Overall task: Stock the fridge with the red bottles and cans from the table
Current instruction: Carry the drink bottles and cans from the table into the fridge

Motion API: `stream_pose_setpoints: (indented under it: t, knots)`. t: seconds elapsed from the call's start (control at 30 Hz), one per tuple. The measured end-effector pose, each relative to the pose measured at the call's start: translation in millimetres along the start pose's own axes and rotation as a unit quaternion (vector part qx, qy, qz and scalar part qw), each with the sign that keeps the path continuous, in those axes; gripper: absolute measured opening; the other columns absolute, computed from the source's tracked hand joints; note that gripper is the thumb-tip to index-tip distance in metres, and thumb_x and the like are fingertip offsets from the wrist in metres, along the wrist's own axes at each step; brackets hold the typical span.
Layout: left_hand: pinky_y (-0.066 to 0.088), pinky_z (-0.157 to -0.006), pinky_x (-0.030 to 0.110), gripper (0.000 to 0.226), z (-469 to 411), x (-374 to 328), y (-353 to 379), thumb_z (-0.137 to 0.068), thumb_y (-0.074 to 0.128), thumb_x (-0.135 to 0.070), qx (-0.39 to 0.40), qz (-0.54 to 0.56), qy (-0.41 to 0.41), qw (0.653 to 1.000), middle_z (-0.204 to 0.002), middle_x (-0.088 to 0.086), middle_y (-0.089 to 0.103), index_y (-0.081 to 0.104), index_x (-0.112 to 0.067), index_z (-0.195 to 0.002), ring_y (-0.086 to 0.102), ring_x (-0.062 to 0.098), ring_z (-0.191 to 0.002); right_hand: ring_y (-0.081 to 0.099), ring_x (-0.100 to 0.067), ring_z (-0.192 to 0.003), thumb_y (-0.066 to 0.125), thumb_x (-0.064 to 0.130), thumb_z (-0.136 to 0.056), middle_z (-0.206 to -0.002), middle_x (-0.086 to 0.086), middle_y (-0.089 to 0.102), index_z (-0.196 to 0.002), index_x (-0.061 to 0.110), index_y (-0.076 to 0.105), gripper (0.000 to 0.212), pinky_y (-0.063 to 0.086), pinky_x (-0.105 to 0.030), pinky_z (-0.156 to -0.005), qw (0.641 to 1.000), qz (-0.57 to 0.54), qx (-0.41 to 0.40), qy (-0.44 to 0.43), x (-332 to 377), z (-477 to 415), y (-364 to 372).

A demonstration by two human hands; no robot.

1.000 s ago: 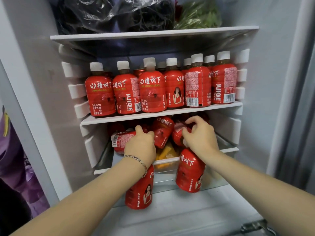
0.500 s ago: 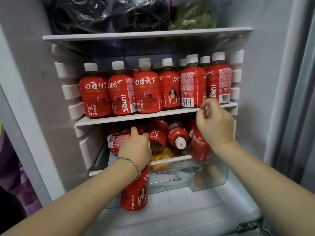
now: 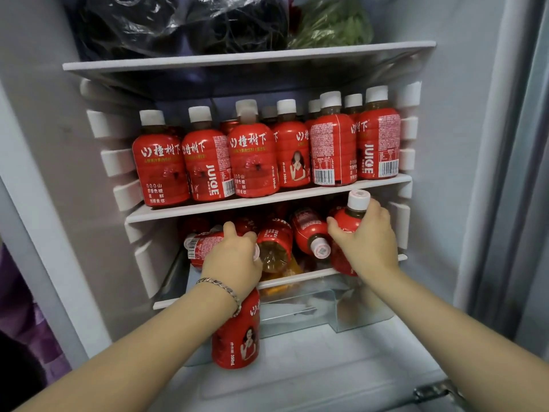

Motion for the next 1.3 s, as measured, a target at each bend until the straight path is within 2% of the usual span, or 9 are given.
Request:
stream_pose_setpoints:
  t: [0.17,0.27,0.43,0.73,0.9,1.0,1.07,1.17,1.3]
  knots:
    - [0.038,-0.063,0.029,0.018,1,4,-2,-0.089,0.046,-0.016,-0.016,0.021,-0.002,1.000,-0.120,0.010,0.036,0.055,-0.013,-0.104,0.055,0.028,-0.078,0.058,-0.028,-0.104,0.067,0.036,-0.082,-0.110,-0.008,0.057,-0.117,0.005,0.050,0.050,0.042,-0.028,-0.080,0.964,-0.191,-0.065,0.175,-35,-18,-10]
    - [0.039,-0.065,0.029,0.018,0,5,-5,-0.089,0.047,-0.018,-0.026,0.034,0.001,0.999,-0.119,0.010,0.037,0.055,-0.013,-0.104,0.056,0.029,-0.080,0.058,-0.030,-0.110,0.066,0.037,-0.082,-0.120,-0.012,0.057,-0.124,0.003,0.046,0.057,0.041,-0.029,-0.082,0.950,-0.195,-0.072,0.234,-46,-24,-7]
    - [0.042,-0.070,0.031,0.019,0,9,-17,-0.089,0.050,-0.020,-0.055,0.062,-0.008,0.997,-0.104,0.005,0.037,0.057,-0.013,-0.104,0.055,0.031,-0.082,0.052,-0.041,-0.112,0.067,0.040,-0.081,-0.126,-0.021,0.050,-0.122,-0.001,0.043,0.062,0.045,-0.044,-0.087,0.991,-0.042,-0.006,0.126,-15,-30,12]
    - [0.035,-0.073,0.024,0.014,5,28,-39,-0.082,0.061,-0.018,-0.106,0.217,-0.030,0.970,-0.094,0.005,0.050,0.062,-0.015,-0.096,0.052,0.021,-0.082,0.047,-0.036,-0.111,0.064,0.038,-0.085,-0.118,-0.019,0.049,-0.125,-0.001,0.043,0.060,0.041,-0.041,-0.090,0.996,0.049,0.038,-0.065,15,-8,28]
    - [0.033,-0.073,0.021,0.015,7,31,-42,-0.085,0.060,-0.020,-0.126,0.213,-0.026,0.969,-0.089,-0.001,0.047,0.059,-0.011,-0.098,0.049,0.017,-0.084,0.037,-0.040,-0.124,0.065,0.037,-0.084,-0.129,-0.026,0.042,-0.130,-0.006,0.041,0.067,0.030,-0.046,-0.105,0.997,0.064,-0.003,-0.050,2,-10,20]
    - [0.033,-0.074,0.021,0.015,10,37,-41,-0.086,0.060,-0.025,-0.140,0.214,-0.023,0.966,-0.097,0.001,0.047,0.059,-0.015,-0.097,0.048,0.015,-0.080,0.036,-0.028,-0.119,0.055,0.029,-0.086,-0.127,-0.014,0.039,-0.129,0.001,0.043,0.053,0.031,-0.040,-0.104,0.973,0.019,-0.049,-0.226,31,33,14]
    - [0.033,-0.075,0.020,0.015,11,40,-41,-0.084,0.062,-0.027,-0.141,0.222,-0.016,0.965,-0.098,0.000,0.048,0.059,-0.018,-0.095,0.049,0.013,-0.080,0.040,-0.015,-0.117,0.051,0.020,-0.086,-0.125,-0.007,0.044,-0.128,0.007,0.048,0.044,0.037,-0.034,-0.104,0.943,-0.062,0.100,-0.311,61,61,38]
    - [0.030,-0.070,0.014,0.016,11,43,-43,-0.082,0.065,-0.025,-0.140,0.221,0.007,0.965,-0.095,-0.002,0.048,0.059,-0.018,-0.095,0.047,0.006,-0.073,0.038,-0.009,-0.130,0.065,0.014,-0.084,-0.144,0.000,0.035,-0.144,0.016,0.031,0.070,0.032,-0.023,-0.109,0.888,-0.150,0.364,-0.239,100,80,81]
    - [0.029,-0.067,0.012,0.016,14,51,-49,-0.082,0.065,-0.021,-0.146,0.215,0.029,0.965,-0.095,0.001,0.052,0.059,-0.015,-0.096,0.046,0.003,-0.074,0.039,-0.015,-0.133,0.073,0.005,-0.070,-0.148,-0.003,0.035,-0.146,0.017,0.027,0.089,0.032,-0.024,-0.110,0.856,-0.175,0.427,-0.233,128,84,108]
Point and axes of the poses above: each hand's wrist, its own z-axis away from the middle knuckle, its own y-axis out of the palm, x = y × z, the point moved 7 cm from there along -z, towards the middle knuckle
